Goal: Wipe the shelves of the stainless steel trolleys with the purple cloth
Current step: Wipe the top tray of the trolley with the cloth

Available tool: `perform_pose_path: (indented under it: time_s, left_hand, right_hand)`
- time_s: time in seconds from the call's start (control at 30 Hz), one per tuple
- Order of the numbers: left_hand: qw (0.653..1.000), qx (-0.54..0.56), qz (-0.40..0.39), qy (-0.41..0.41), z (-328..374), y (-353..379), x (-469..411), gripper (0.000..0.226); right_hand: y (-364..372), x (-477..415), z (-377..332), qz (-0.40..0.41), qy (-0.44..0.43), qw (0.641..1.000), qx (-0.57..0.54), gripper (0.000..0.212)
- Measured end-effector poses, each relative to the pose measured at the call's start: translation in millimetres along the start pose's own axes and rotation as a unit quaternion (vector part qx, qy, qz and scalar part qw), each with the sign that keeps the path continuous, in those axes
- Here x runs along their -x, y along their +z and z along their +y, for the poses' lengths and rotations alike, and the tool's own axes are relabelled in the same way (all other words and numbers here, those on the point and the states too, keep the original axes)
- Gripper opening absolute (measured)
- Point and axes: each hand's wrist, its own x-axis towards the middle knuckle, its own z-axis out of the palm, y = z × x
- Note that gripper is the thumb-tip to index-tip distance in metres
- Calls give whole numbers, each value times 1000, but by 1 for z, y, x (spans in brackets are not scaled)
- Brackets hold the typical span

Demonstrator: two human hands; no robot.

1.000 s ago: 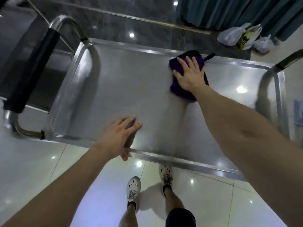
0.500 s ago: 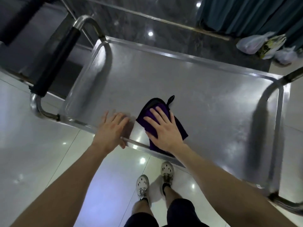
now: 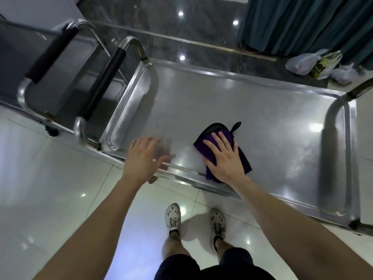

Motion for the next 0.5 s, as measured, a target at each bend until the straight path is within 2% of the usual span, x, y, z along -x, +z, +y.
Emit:
perform_pose_path:
  time_s: [0.13,0.2,0.3,0.4,0.43,0.5]
  left_hand:
    - [993,-46,104,-27,-79,-32,-39,47]
    - [991,-71,113,-25,-114,-51,-61,47]
    - [993,-75,71,-62,-153,-73,-91,63]
    - [994,8,-43,-103,-175,-86,-111,86]
    - [991,33,-74,-106,-181,-87,-116,89]
    - [990,60,-89,-92,-188,-85,-120,89]
  right_hand:
    - [0,1,-11,-6,37,999,8,65]
    - [1,1,-19,-7,66,998,20,66]
    - [4,0,-38,-1,125,992,12,66]
    - [7,-2,-58,4,182,983,11,67]
    - [9,-4,-66,7,203,979,7,67]
    - [13,-11,-83,21,245,969,-12,67]
